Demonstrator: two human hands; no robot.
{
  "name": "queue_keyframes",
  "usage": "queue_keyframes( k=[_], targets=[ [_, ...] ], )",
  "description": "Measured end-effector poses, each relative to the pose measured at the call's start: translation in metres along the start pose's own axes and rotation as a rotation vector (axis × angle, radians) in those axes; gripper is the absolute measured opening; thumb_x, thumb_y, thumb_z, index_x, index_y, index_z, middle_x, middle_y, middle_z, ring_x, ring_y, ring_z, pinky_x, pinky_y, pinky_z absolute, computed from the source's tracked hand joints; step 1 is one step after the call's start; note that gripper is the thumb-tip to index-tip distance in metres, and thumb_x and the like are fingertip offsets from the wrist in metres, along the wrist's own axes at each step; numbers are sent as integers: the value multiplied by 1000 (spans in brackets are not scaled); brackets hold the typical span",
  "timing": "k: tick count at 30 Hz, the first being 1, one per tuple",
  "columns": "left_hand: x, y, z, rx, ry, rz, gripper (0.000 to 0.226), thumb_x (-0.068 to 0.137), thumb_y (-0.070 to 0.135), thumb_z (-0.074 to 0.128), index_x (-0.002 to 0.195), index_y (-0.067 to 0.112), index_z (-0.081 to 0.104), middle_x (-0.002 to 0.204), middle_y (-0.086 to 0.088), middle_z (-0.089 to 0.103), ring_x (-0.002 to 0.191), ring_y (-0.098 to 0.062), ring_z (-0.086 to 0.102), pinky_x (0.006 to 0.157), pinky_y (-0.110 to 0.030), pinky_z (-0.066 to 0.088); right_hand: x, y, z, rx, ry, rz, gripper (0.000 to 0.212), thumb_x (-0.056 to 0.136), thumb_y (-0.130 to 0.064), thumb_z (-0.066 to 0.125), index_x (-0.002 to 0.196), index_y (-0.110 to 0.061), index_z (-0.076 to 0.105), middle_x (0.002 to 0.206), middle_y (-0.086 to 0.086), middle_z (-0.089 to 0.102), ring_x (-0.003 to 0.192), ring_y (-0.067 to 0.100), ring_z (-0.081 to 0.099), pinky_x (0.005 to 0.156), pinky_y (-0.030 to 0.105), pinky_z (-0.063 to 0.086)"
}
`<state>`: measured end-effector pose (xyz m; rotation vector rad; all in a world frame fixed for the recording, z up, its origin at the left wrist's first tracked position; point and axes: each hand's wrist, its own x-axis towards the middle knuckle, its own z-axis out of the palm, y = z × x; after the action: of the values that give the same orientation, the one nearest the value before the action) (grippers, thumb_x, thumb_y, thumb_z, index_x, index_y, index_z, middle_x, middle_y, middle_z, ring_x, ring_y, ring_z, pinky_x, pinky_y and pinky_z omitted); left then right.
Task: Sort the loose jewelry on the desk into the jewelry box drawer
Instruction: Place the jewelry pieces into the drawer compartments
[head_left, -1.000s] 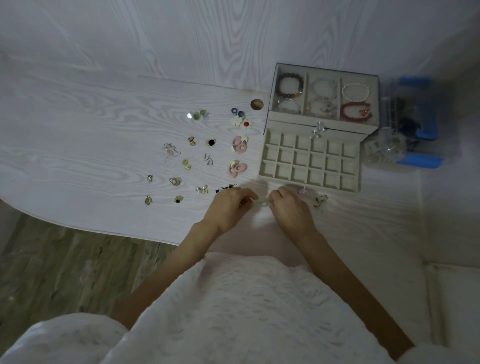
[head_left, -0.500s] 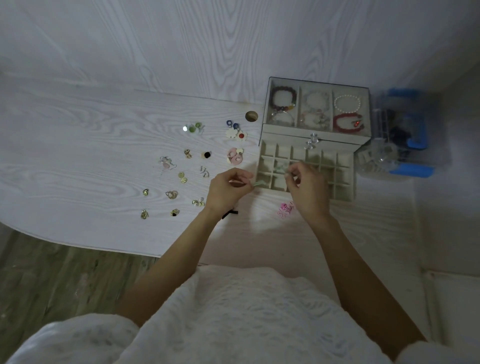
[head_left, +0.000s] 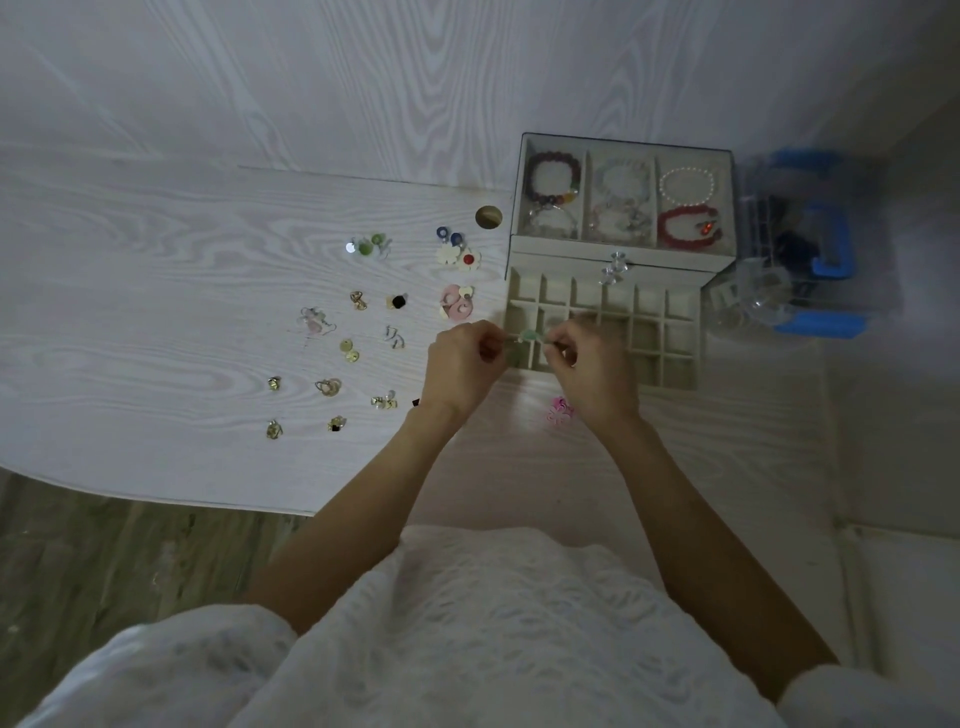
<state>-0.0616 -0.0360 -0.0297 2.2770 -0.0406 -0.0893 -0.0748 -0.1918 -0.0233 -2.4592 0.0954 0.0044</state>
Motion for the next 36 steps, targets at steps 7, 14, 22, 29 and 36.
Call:
queue_keyframes(
  k=[7,14,22,29,36],
  targets=[
    [5,-11,5,156,-75,74,10,78,18,71,85,12,67,81,-2,68,68,-14,62,63,-27,49,2,-3,7,-95,-99,32,16,88,-16,56,97,-12,69,91,6,70,81,22,63,65,25,43],
    [-10,-23,0,412,-69,318,12,86,20,62,92,15,71,82,-8,65,78,-29,59,55,-35,50,7,-11,18,-153,-108,34,18,89,-18,57,105,-12,59,88,6,70,79,24,65,67,34,54],
    [-15,-26,1,360,-35,342,13,87,17,61,95,15,71,98,1,68,85,-24,61,61,-34,53,6,-10,27,-341,-150,-129,21,92,-15,50,106,-12,66,101,11,62,90,28,59,70,37,51],
    [-19,-22,1,387,-14,358,15,87,17,57,96,14,68,99,-1,67,87,-25,60,63,-34,52,-13,6,0,-164,-74,-197,25,90,-8,50,110,-10,66,99,12,60,86,27,59,70,31,47],
    [-43,-2,35,289,-259,476,20,80,22,64,96,10,63,97,-10,64,88,-30,61,63,-35,52,-72,54,-36,-116,25,76,17,86,-10,59,97,-18,68,89,3,63,76,21,57,66,24,37]
  ],
)
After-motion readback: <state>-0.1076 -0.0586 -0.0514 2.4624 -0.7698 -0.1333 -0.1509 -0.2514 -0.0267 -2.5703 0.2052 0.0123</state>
